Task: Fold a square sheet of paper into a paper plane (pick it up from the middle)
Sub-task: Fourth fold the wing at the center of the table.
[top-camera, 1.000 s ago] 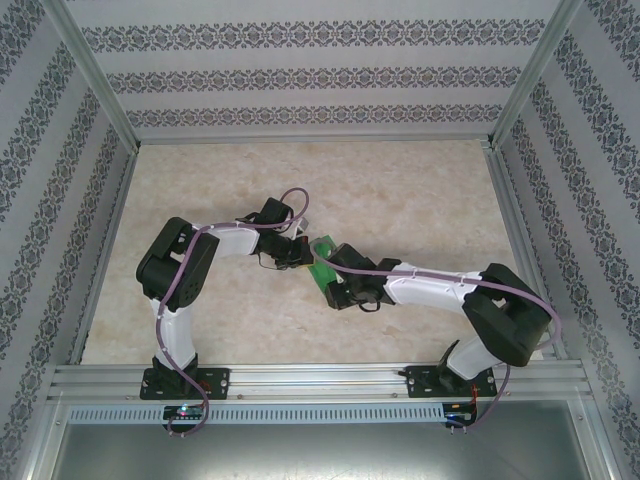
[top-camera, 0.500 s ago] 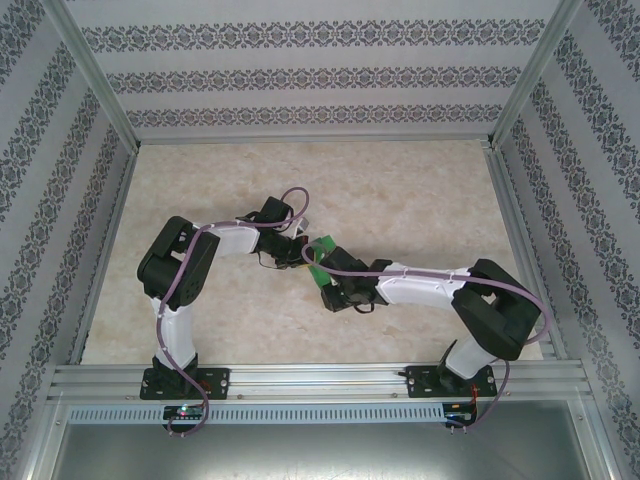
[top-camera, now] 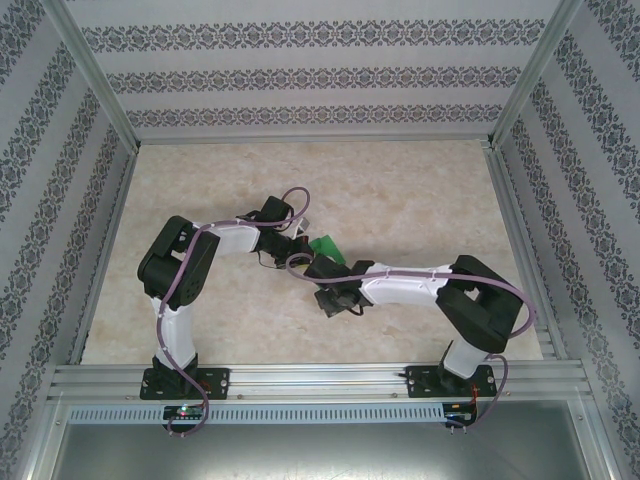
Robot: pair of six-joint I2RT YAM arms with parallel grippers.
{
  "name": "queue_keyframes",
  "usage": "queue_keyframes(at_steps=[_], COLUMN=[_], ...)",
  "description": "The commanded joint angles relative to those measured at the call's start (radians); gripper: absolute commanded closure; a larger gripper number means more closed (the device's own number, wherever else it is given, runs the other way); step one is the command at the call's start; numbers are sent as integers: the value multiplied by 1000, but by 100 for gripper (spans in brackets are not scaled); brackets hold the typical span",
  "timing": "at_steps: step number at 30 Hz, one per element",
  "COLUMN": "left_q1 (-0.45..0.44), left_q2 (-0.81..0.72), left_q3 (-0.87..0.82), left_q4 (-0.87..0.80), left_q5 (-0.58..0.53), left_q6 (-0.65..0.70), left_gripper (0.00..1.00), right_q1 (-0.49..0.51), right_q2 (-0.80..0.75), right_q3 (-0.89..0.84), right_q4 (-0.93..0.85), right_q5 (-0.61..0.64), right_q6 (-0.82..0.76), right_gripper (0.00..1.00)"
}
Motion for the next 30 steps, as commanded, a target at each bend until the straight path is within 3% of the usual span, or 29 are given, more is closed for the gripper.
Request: queue_keyframes(at_steps=[1, 14, 30], left_q1=[18, 36, 58], left_q2=[16, 0, -5], left_q3=[11, 23, 27], left_q4=[-79, -121, -167], left_q5=[-29, -30, -48], left_q6=[37, 62, 98], left_gripper=[100, 100, 100], right_q1=[23, 78, 81], right_q2=[37, 140, 130], right_q3=[38, 120, 97], right_q4=[-66, -178, -154], right_q5=[79, 173, 164], right_q6=[-30, -46, -47], right_gripper=[86, 91, 92])
